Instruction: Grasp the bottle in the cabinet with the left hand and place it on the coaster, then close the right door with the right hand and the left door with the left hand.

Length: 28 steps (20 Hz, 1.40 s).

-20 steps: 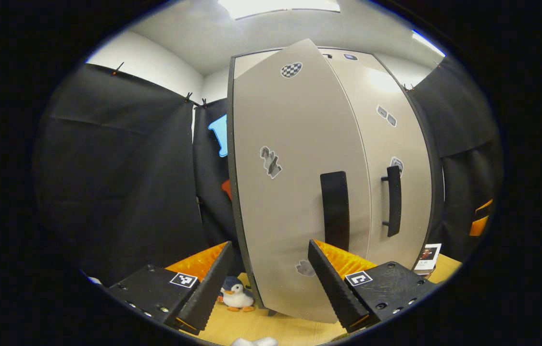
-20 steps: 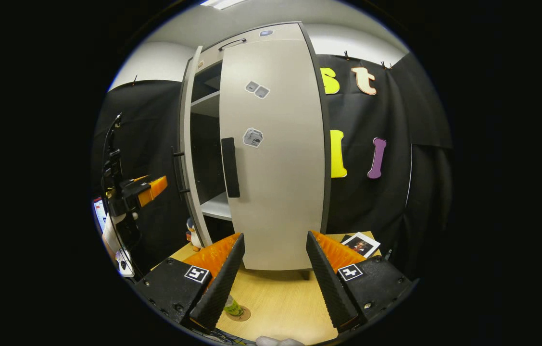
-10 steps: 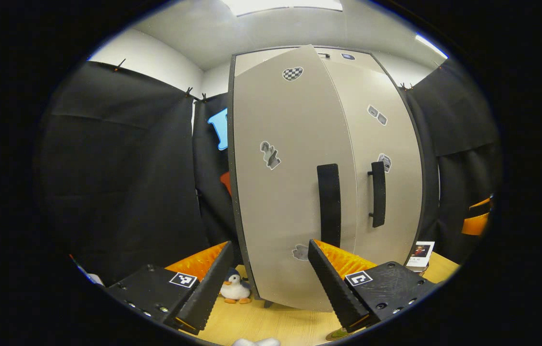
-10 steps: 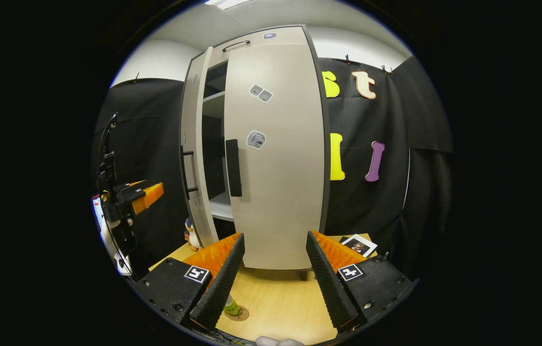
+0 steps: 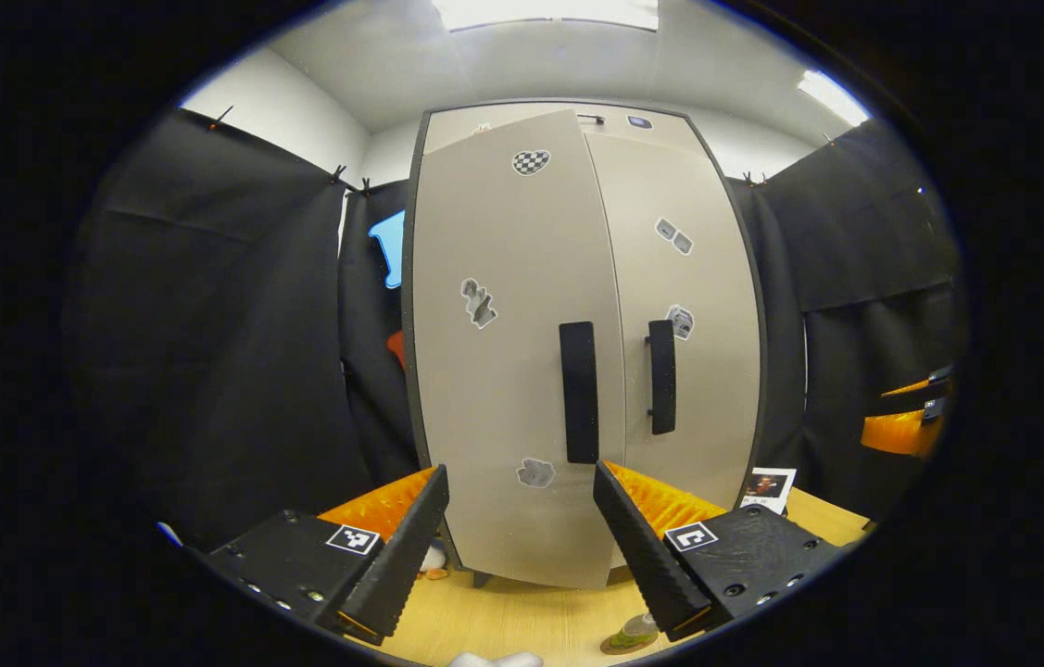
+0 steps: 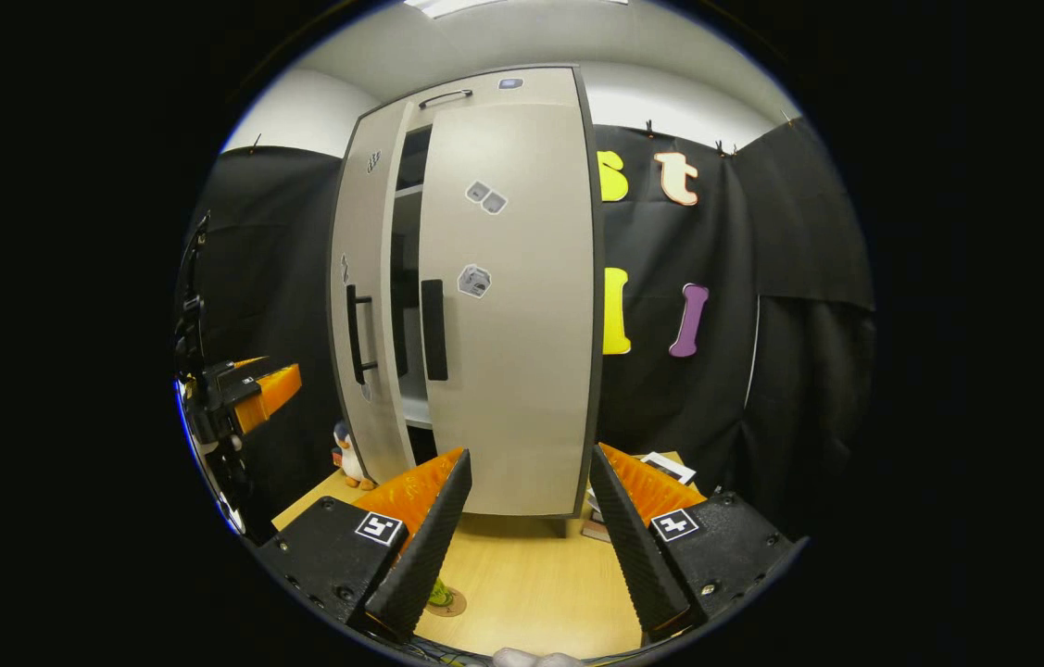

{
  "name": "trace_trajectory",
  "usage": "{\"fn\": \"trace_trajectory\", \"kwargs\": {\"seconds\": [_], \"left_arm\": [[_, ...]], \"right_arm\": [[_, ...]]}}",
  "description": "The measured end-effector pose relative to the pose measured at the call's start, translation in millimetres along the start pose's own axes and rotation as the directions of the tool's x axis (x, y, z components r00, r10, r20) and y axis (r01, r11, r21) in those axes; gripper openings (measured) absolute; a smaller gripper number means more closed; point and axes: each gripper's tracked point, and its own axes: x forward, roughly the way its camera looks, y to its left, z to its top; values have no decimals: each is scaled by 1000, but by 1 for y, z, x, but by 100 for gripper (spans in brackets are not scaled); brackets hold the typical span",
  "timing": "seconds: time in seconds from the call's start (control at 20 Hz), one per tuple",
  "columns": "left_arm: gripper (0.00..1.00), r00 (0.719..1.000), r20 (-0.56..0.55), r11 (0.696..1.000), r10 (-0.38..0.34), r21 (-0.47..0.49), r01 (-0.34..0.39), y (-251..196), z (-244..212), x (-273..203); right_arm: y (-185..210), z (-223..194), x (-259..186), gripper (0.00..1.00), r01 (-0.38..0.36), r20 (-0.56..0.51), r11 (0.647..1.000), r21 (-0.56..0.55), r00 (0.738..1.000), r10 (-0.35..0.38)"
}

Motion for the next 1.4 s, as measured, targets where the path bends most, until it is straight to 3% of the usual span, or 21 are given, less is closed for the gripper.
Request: {"fn": "trace_trajectory", "kwargs": {"seconds": [0.25, 0.45, 0.75, 1.4], "left_arm": [[96, 999, -6, 998, 54, 15, -54, -10, 4, -51], [96, 993, -26, 993, 115, 33, -114, -23, 3, -107], [96, 989, -63, 991, 131, 47, -129, -59, -3, -168], [95, 994, -52, 994, 96, 55, -93, -89, 16, -191]], "right_arm": [[-22, 4, -46, 80, -14, 47, 1000, -23, 999, 15], [-48, -13, -88, 80, -41, 25, 999, -17, 999, 42], [-82, -31, -134, 80, -35, 24, 999, 15, 999, 34], [-95, -26, -160, 80, -11, 67, 999, 36, 998, 9]]}}
